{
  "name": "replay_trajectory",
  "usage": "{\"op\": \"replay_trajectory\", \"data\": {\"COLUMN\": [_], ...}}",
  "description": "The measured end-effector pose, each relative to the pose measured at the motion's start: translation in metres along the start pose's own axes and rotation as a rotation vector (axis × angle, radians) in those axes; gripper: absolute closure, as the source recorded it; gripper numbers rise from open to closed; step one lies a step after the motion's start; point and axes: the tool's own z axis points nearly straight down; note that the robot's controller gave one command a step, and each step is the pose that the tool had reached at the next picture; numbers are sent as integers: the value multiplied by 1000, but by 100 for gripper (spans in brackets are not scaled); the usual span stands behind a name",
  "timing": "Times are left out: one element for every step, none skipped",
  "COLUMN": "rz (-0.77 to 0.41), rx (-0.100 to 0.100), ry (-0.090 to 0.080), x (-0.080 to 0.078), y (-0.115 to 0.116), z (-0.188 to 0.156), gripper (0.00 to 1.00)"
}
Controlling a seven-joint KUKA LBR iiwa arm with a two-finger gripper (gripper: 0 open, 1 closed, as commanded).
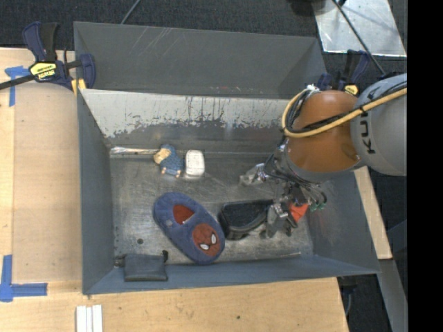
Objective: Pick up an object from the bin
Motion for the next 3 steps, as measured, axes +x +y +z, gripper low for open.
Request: {"op": "replay_trajectory", "data": {"rz": [1,1,3], "rx": [1,5,0], "ry": [-2,-11,4], "x": [-2,-5,-6], "y": [0,-2,-3], "z": [-1,-5,-57], "gripper": [0,100,100]}}
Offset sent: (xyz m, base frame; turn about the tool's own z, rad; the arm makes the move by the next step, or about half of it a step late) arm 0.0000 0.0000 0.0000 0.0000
